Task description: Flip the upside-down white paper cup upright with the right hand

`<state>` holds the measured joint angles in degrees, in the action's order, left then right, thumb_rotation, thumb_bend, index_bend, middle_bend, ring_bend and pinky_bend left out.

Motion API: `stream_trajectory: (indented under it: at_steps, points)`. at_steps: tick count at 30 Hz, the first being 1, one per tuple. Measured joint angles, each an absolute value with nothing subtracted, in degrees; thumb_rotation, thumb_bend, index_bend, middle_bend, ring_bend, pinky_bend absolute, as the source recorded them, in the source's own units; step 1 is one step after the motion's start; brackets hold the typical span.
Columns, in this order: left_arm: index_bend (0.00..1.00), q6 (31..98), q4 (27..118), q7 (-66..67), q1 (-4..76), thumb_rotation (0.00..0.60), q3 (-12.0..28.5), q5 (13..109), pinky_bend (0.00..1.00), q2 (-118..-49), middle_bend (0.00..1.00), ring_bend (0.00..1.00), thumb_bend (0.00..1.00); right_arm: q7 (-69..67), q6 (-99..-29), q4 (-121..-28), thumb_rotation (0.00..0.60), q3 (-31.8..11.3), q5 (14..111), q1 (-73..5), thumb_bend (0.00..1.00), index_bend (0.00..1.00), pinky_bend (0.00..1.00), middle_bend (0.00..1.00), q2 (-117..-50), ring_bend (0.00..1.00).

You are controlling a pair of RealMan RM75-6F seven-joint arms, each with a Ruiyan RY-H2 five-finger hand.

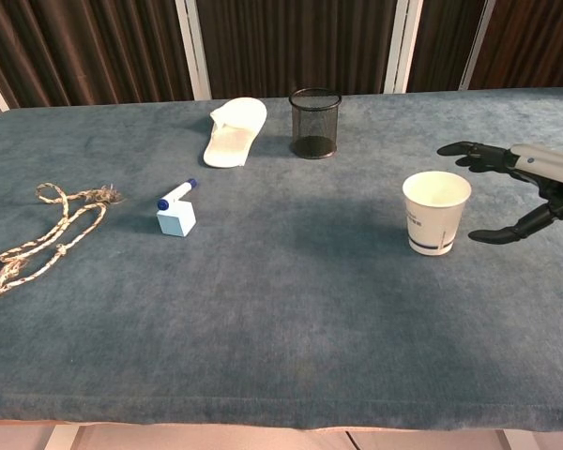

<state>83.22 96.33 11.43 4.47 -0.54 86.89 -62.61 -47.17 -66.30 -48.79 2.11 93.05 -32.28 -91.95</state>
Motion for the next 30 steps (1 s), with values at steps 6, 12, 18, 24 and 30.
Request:
stream_trajectory:
  at_steps: [6,12,18,24,30]
  points:
    - [0.27,83.35,96.29,11.29,4.41,0.6,-0.47,86.8,0.33,-62.55,0.2,0.19,0.35,-44.4,-70.35,-50.76,0.6,1.82,93.88,-31.62,0.34,0.03,0.0,0.0,-90.56,0.0]
    - [0.27,83.62,96.23,11.38,4.36,0.6,-0.47,87.06,0.33,-62.63,0.2,0.19,0.35,-35.04,-76.01,-57.56,0.6,1.15,94.42,-29.47,0.33,0.02,0.0,0.0,-86.43,0.0]
    - [0.27,83.99,96.46,11.59,4.22,0.6,-0.56,87.41,0.33,-62.59,0.2,0.19,0.35,-13.44,-81.22,-72.7,0.6,0.23,92.14,-24.78,0.3,0.0,0.0,0.0,-79.63,0.0]
    - [0.27,84.61,96.72,12.02,3.97,0.6,-0.65,87.87,0.33,-62.53,0.2,0.19,0.35,9.7,-86.51,-93.26,0.6,-0.05,86.22,-17.22,0.3,0.0,0.0,0.0,-70.49,0.0]
    - [0.25,84.74,96.64,12.12,3.92,0.6,-0.42,87.54,0.33,-62.64,0.2,0.19,0.35,17.91,-89.95,-98.05,0.6,-0.42,79.48,-11.03,0.3,0.0,0.01,0.0,-65.53,0.0]
